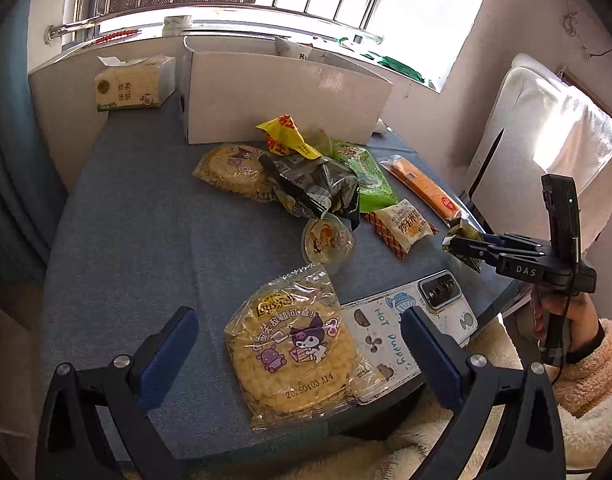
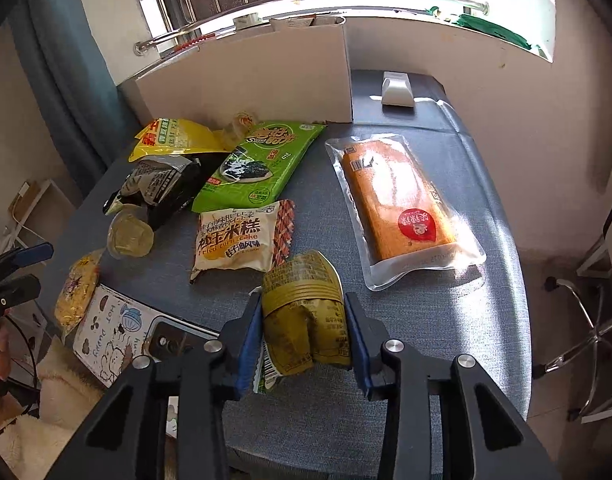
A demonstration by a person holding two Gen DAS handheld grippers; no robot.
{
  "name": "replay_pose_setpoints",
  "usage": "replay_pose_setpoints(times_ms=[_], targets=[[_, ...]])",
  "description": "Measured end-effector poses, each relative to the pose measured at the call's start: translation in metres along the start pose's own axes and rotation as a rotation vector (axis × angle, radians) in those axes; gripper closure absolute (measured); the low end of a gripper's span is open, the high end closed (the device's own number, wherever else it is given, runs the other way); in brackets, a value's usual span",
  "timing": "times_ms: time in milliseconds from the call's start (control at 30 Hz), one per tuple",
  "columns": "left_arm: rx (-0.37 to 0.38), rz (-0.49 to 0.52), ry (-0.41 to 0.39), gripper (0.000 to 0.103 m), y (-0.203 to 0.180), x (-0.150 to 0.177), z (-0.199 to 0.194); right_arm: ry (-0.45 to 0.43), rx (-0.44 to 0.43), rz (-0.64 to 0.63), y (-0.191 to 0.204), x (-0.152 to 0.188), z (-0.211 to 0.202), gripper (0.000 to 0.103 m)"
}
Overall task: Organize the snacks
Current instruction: 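Grasp Lay's cracker pack with left tool while right tool grasps olive packet, drop both in box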
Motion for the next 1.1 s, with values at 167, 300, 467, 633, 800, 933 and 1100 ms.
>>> replay_pose_setpoints(times_ms=[167,300,467,633,800,933,1100], targets=[[-0.054,-0.021,0.068,0.000,0.000,0.010,0.018,-0.039,-0.028,0.042,0.000,-0.003,-0.016,0.061],[-0.085,-0.071,0.110,0.000,0.004,0.018,0.032,-0.051,-0.037,0.045,0.004,-0.002,-0.022,0.061],[-0.119,0.041,0.085,0.022,-0.003,0.021,0.033,-0.050,-0.048,0.029,0.009,-0.001,-0.023,0.061],[-0.066,-0.030,0.023,0.024,0.008,0.013,0.020,-0.065,-0.075,0.033,0.016,-0.005,-0.026,0.061],[-0.077,0.003,-0.111,0.024,0.013,-0.021,-0.004,-0.102,-0.122,0.039,0.026,-0.021,-0.028,0.061],[-0.075,0.044,-0.202,0.024,0.015,-0.071,-0.007,-0.138,-0.149,0.042,0.038,-0.058,-0.019,0.061],[-0.046,0.095,-0.327,0.024,0.009,-0.160,0.002,-0.220,-0.186,0.028,0.051,-0.136,-0.005,0.061]])
Point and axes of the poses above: each gripper's, at about its wrist camera, not at the fingertips, and z roughly the way its jaws point, y to its left, x to its underside, the point moved 5 cm from there along z, roughly the way its jaws point, and after that the axes turned 10 degrees about -y, right-handed, at the moved point
